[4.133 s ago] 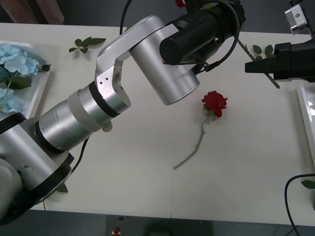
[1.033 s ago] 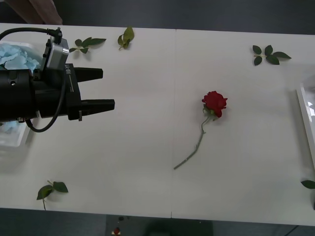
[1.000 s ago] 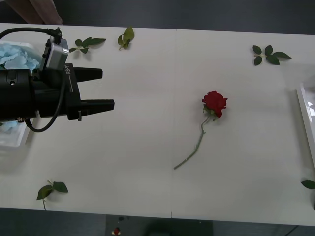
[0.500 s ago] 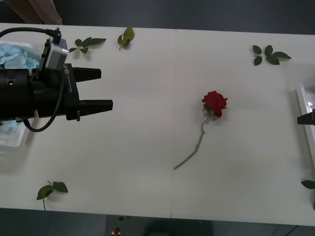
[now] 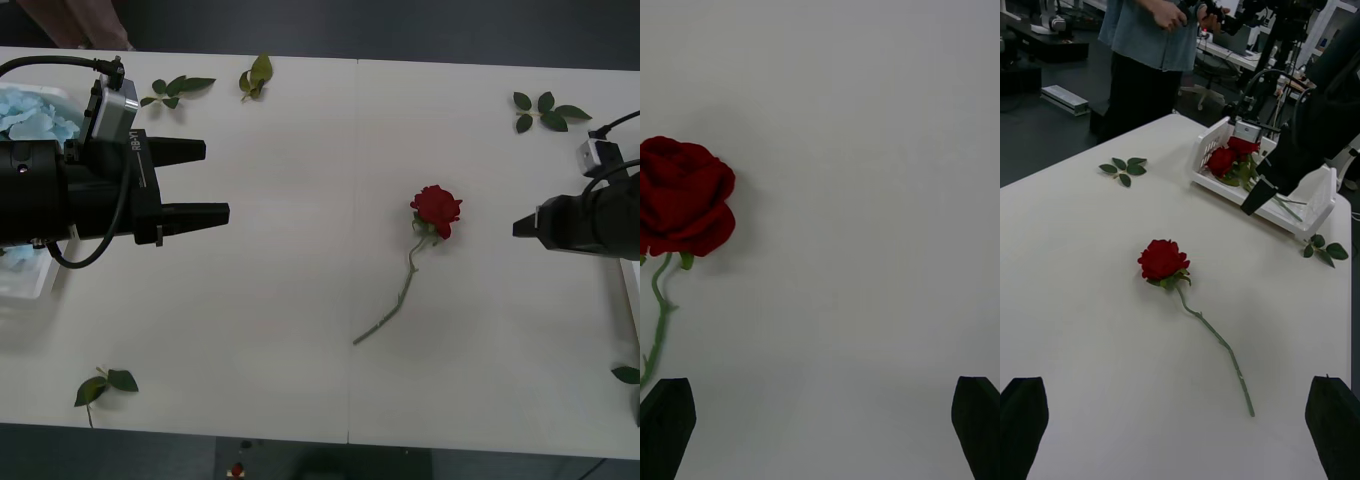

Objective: Put the red flowers into the right box and the blue flowers into the left box

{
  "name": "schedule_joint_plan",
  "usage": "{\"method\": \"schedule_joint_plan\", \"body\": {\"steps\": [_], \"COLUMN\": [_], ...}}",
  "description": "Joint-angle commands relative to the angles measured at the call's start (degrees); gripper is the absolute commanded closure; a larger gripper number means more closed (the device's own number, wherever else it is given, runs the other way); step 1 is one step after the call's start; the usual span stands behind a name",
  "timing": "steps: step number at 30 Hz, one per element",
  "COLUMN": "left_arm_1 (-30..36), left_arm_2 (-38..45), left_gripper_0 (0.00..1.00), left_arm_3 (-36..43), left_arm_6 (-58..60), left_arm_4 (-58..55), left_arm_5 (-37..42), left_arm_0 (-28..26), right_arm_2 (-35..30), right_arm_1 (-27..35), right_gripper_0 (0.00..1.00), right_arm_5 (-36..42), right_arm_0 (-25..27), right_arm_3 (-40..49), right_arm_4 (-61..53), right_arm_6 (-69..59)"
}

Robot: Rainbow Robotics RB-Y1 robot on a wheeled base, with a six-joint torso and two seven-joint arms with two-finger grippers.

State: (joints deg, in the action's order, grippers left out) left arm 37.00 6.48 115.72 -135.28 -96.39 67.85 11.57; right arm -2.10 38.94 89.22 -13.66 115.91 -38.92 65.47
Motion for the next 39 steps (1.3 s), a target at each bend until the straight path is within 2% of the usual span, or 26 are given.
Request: {"method": "schedule_joint_plan", "body": {"steps": [1,6,18,28,39], "left_arm_1": [1.14,1.14,1.14,1.14,1.14], "left_arm_2": [0.82,0.82,0.82,0.82,0.82], "left_gripper_0": [0.0,0.0,0.0,0.0,0.0], "left_arm_3": [1.0,1.0,1.0,1.0,1.0], "left_arm_6": [-3.41,-3.41,-3.41,-3.41,-3.41], "left_arm_4": [-0.64,-0.64,-0.64,-0.64,-0.64], "left_arm_5": [-0.43,-0.43,-0.43,-0.43,-0.43], "left_arm_0": [0.38,0.38,0.38,0.38,0.38], "right_arm_2": [5.26,12.38,22.05,25.74,27.24], "right_arm_1": [-1.58,-3.69,-9.05,-13.27,-14.94], "right_gripper_0": [0.0,0.0,0.0,0.0,0.0], "right_arm_5": [-0.54,-0.63,-4.85,-8.45,-10.39], "right_arm_0": [-3.74,-7.17,-12.44,-15.7,-16.22], "right_arm_3": [1.87,0.11,-10.53,-20.98,-25.38], "right_arm_4": [4.82,9.3,14.13,15.98,16.33], "right_arm_6": [-6.15,-10.81,-11.24,-11.33,-11.07]}}
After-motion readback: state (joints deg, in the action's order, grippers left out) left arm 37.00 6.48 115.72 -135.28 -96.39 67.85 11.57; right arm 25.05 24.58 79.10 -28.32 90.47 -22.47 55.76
